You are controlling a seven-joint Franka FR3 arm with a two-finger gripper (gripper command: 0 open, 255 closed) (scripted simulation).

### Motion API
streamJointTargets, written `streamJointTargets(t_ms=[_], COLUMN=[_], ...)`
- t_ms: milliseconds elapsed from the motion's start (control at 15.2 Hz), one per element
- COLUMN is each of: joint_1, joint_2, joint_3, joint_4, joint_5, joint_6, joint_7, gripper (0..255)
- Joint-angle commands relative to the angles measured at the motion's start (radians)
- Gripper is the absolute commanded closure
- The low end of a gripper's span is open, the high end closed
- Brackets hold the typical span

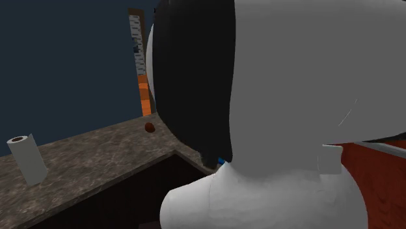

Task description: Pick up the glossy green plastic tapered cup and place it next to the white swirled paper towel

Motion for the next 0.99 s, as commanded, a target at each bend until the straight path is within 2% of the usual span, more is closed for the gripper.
streamJointTargets(t_ms=[0, 462, 924], joint_1=[0.001, 0.017, 0.03], joint_2=[0.058, 0.299, 0.569], joint_3=[-0.029, -0.12, -0.191], joint_4=[0.007, 0.093, 0.254], joint_5=[-0.001, 0.04, 0.146], joint_6=[0.055, 0.213, 0.305], joint_7=[-0.045, -0.201, -0.373], gripper=[0, 0, 0])
